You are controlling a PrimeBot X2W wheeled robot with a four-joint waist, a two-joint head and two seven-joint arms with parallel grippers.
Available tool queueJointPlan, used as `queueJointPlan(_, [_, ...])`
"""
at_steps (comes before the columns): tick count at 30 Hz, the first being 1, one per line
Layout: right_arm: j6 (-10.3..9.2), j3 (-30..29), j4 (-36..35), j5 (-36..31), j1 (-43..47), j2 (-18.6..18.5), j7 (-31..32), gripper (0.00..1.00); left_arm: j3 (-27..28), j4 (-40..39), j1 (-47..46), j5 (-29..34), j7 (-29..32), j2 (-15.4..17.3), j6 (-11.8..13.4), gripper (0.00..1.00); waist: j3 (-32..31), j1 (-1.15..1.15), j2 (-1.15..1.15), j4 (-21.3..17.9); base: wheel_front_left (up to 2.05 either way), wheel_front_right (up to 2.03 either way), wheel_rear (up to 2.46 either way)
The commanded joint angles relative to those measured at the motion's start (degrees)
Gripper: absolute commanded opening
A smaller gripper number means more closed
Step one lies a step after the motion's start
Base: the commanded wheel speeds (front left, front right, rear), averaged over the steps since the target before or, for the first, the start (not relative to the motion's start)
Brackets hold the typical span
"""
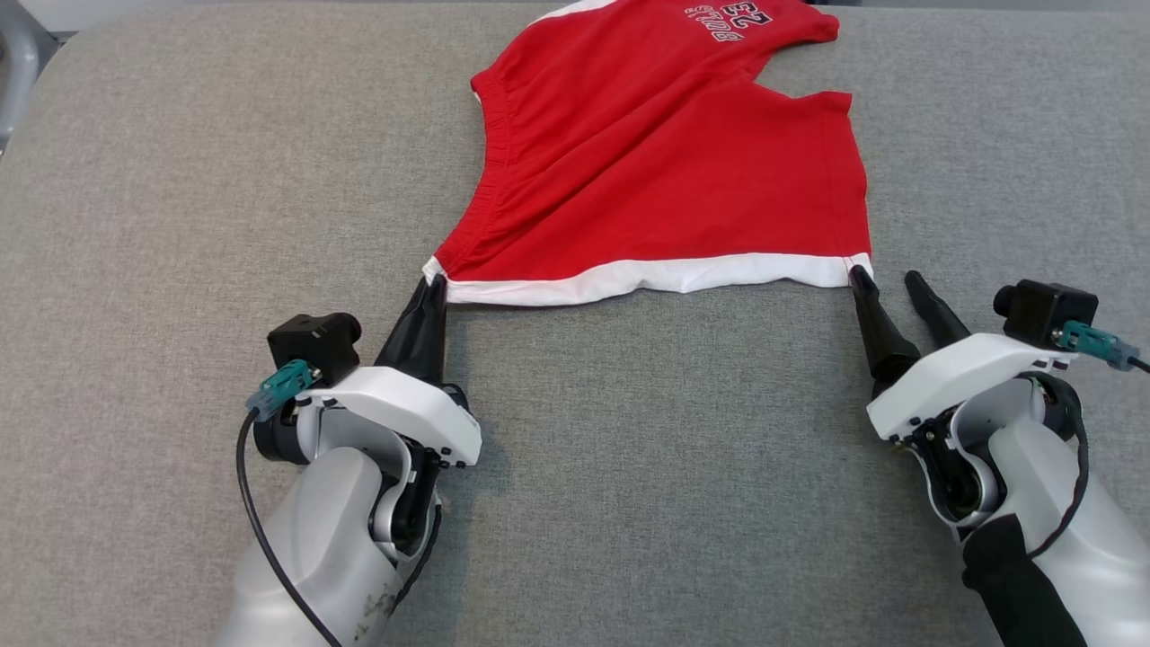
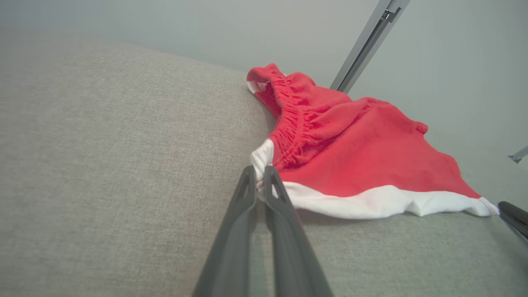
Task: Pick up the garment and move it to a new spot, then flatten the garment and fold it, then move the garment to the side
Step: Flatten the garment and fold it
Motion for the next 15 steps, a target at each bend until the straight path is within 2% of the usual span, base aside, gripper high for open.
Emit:
queueJointPlan(1, [0.01, 0.3, 1.7, -0.1, -0.4, 0.2, 0.4, 1.0, -0.3, -0.6, 0.3, -0.4, -0.3, 0.3, 0.5, 0.0, 0.2, 0.0, 0.0, 0.3, 0.0, 0.0, 0.0])
queueJointPlan(10, [0.19, 2.3, 8.6, 2.0, -3.8, 2.6, 1.4, 1.0, -2.2, -3.1, 0.6, -1.3, -0.3, 0.3, 2.1, 0.0, 0.9, 0.0, 0.0, 1.3, 0.0, 0.0, 0.0])
queueJointPlan(11, [0.21, 2.8, 9.0, 2.2, -3.8, 2.8, 1.9, 0.62, -2.3, -3.2, 0.6, -1.3, -0.3, 0.3, 2.3, 0.0, 0.9, 0.0, 0.0, 1.3, 0.0, 0.0, 0.0])
queueJointPlan(12, [0.21, 3.2, 9.3, 2.5, -3.9, 2.9, 2.0, 0.39, -2.3, -3.3, 0.6, -1.4, -0.3, 0.3, 2.5, 0.0, 1.0, 0.0, 0.0, 1.4, 0.0, 0.0, 0.0])
queueJointPlan(13, [0.21, 3.7, 9.5, 2.6, -4.0, 2.9, 2.0, 0.22, -2.4, -3.4, 0.5, -1.4, -0.3, 0.3, 2.5, 0.0, 1.1, 0.0, 0.0, 1.4, 0.0, 0.0, 0.0])
queueJointPlan(14, [0.21, 4.3, 9.6, 2.5, -4.2, 2.8, 1.9, 0.0, -2.4, -3.5, 0.5, -1.3, -0.3, 0.3, 2.6, 0.0, 1.2, 0.0, 0.0, 1.5, 0.0, 0.0, 0.0])
queueJointPlan(15, [0.2, 4.7, 9.7, 2.6, -4.2, 2.7, 1.7, 0.0, -2.3, -3.5, 0.5, -1.4, -0.3, 0.3, 2.6, 0.0, 1.2, 0.0, 0.0, 1.5, 0.0, 0.0, 0.0])
